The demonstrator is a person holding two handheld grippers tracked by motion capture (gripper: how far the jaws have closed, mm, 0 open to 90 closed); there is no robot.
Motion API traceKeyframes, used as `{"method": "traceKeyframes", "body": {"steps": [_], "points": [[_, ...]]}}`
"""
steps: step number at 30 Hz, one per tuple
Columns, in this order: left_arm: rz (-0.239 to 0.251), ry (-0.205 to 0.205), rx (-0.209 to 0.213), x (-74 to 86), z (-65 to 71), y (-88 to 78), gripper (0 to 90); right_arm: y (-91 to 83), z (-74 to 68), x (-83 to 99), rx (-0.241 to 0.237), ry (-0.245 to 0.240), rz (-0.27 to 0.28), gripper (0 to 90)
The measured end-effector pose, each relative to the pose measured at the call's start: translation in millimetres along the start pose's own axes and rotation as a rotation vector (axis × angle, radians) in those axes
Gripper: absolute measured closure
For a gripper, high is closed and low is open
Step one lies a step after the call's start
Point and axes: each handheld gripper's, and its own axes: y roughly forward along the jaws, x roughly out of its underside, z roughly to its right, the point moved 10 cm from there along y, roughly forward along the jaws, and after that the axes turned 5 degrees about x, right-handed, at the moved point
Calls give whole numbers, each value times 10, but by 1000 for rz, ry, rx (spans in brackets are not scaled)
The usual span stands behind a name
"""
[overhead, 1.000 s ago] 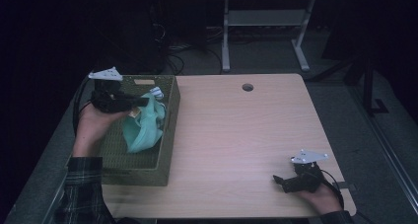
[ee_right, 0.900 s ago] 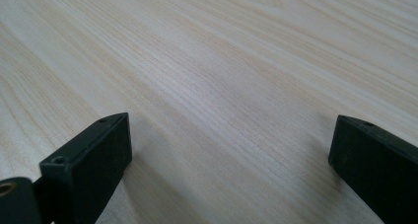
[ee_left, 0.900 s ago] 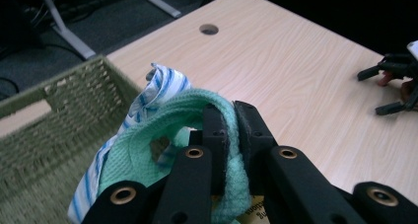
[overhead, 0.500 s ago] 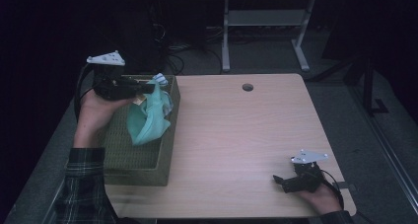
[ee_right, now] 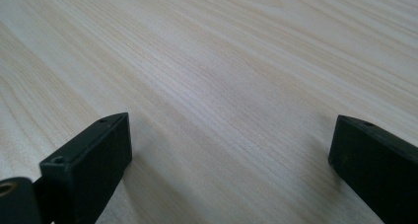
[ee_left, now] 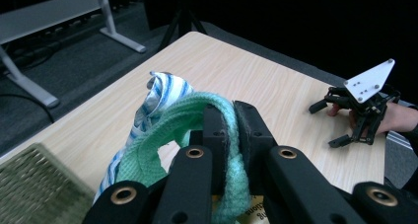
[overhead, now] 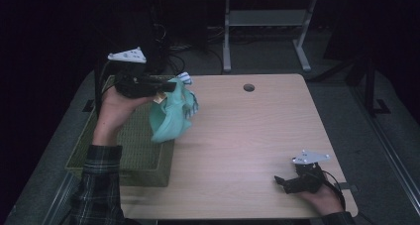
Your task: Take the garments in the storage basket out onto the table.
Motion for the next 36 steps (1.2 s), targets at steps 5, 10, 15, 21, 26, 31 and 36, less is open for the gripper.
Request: {"method": "traceKeyframes", "body": {"steps": [5,10,15,21,26,31,36], "points": [[-13,13,22,-43,74,160,834,-1,0,0,-1,0,-1,23],[-17,21,45,-87,144,308,834,0,0,0,0,0,-1,22],[-31,34,60,-105,211,471,834,0,0,0,0,0,-1,22],[-34,29,84,-97,282,662,834,-1,0,0,-1,0,-1,22],[-38,26,97,-90,331,808,834,-2,0,1,-1,0,-1,22],[-44,32,102,-91,398,964,834,-1,0,1,-1,0,-1,22],[-42,37,95,-77,457,1124,834,0,2,-2,1,-2,1,22]]}}
